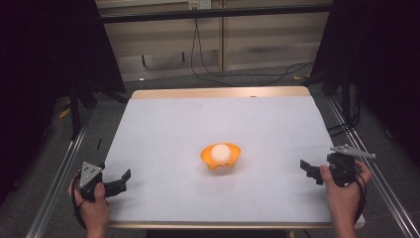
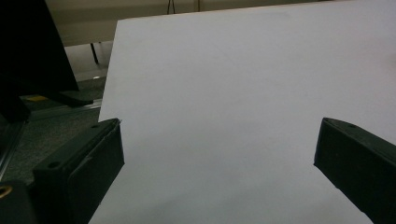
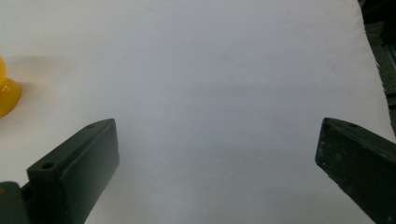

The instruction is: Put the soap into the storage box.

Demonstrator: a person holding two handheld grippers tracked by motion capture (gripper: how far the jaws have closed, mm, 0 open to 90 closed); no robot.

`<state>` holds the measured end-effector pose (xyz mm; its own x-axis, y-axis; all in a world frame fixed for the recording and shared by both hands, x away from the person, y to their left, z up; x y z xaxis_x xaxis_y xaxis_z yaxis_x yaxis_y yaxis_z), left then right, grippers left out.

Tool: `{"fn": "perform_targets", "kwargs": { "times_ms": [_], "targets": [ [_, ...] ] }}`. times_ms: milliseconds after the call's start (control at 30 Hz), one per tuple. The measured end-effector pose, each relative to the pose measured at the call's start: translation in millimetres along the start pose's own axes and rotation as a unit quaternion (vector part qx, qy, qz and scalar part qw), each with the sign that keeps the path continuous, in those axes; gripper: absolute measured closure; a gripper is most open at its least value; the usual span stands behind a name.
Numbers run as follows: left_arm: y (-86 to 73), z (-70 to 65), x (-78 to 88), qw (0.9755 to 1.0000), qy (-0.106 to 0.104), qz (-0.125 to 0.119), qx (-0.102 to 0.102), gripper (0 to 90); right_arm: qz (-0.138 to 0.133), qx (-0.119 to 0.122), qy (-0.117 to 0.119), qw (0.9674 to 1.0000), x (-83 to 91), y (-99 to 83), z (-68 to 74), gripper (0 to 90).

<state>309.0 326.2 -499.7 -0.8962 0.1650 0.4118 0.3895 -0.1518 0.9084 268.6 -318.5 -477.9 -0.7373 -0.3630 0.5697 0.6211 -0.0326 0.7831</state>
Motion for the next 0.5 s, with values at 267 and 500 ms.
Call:
{"fn": "perform_targets", "kwargs": {
  "times_ms": [267, 500],
  "targets": [
    [0.0, 0.1, 0.0, 1.0000, 0.000, 0.000, 0.000, 1.4, -0.006, -0.013, -0.011, 0.9998, 14.3, -11.2, -17.3, 0.0],
    [-0.1, 0.1, 0.2, 1.0000, 0.001, 0.000, 0.000, 1.4, -0.012, -0.019, -0.017, 0.9996, 24.8, -20.9, -29.4, 0.0]
  ]
}}
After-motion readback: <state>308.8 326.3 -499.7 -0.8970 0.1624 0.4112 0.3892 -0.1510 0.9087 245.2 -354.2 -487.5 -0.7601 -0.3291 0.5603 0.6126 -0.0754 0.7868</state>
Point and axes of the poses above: each handheld gripper's, and its own axes: x roughly backward along the jaws, y roughly out of its top, z roughly to its left, the point moved 4 cm from there along -x, roughly forward along the jaws, and after that the axes turned 10 degrees about y, right-handed, at the moved point
